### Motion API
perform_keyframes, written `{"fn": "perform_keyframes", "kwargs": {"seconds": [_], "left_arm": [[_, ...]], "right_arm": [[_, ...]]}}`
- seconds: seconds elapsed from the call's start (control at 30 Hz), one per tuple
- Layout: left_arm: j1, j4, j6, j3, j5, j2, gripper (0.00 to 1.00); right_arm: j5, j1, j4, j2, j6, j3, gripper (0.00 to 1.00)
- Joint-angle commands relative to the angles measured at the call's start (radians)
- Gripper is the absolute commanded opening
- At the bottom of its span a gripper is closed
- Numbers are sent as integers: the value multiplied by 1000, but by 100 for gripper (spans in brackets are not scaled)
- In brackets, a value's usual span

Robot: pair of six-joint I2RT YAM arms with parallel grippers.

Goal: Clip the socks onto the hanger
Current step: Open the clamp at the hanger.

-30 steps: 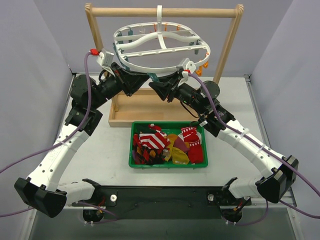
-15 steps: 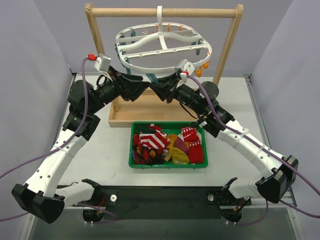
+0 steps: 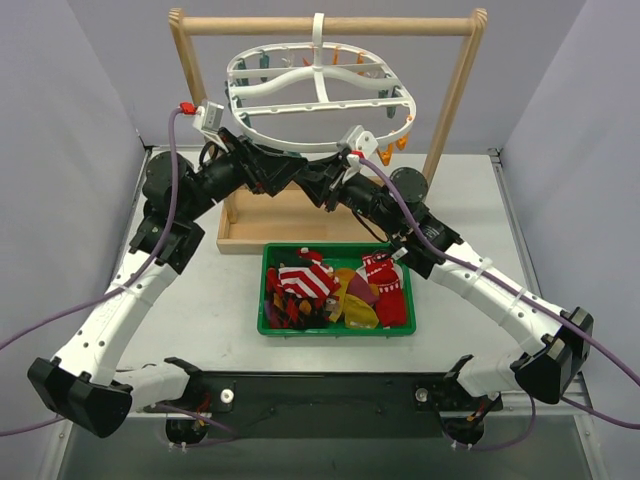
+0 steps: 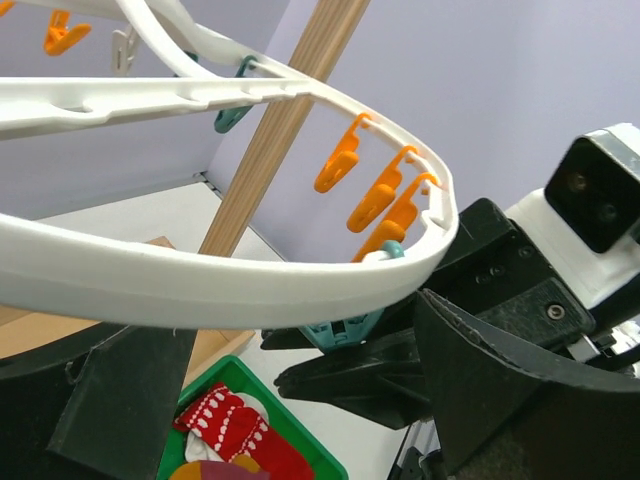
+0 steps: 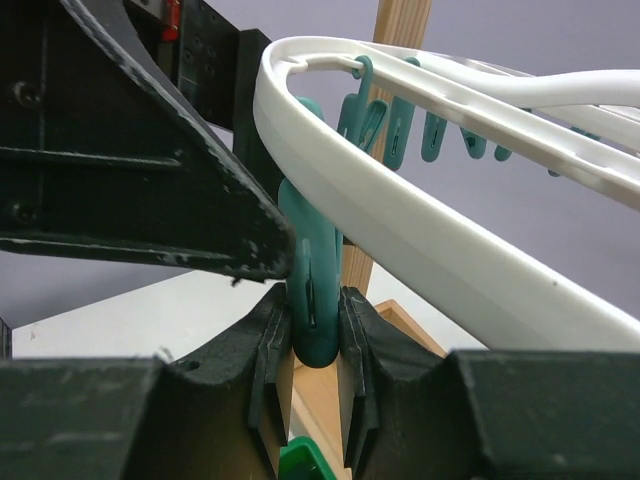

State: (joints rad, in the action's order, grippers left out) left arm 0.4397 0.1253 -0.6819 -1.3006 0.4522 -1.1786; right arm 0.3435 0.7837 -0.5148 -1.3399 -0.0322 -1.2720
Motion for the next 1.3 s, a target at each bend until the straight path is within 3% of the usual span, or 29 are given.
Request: {"fn": "perform_keyframes", "kwargs": {"seconds": [0.0, 0.17, 0.37, 0.4, 0.57, 0.67, 0.77, 0.87, 0.9, 0.97, 1.0, 1.07, 1.2, 1.27], "left_arm": [[11, -26, -74, -54, -30, -16, 97], [13, -24, -71, -65, -46, -27, 95], [13, -19, -87, -111, -46, -41, 82], [11, -23, -88, -114, -47, -42, 79], [13, -18, -84, -109, -38, -38, 45], [13, -13, -82, -103, -32, -39, 37], [13, -15, -82, -91, -36, -38, 35], [11, -15, -67, -83, -40, -32, 25], [11, -18, -58, -81, -43, -32, 17], [11, -16, -50, -81, -47, -29, 8], [11, -13, -42, -81, -46, -27, 0], [10, -13, -36, -72, -46, -24, 0], [10, -7, -15, -65, -30, -21, 0], [10, -4, -4, -63, -26, -19, 0]], "right_arm": [[2, 17, -80, -5, -28, -50, 0], [2, 22, -80, -13, -28, -53, 0], [-8, 25, -79, -18, -31, -47, 0], [-9, 26, -80, -18, -31, -47, 0], [-9, 28, -79, -24, -29, -50, 0], [-11, 28, -83, -25, -28, -52, 0], [-11, 32, -83, -30, -28, -58, 0], [-30, 37, -80, -28, -25, -46, 9], [-43, 37, -79, -16, -18, -38, 20], [-90, 37, -88, 5, -12, 5, 29], [-107, 37, -91, 34, -9, 26, 39], [-135, 35, -91, 65, -5, 75, 50], [-214, 37, 27, 151, -3, 97, 91], [-233, 35, 85, 188, 29, 120, 100]]}}
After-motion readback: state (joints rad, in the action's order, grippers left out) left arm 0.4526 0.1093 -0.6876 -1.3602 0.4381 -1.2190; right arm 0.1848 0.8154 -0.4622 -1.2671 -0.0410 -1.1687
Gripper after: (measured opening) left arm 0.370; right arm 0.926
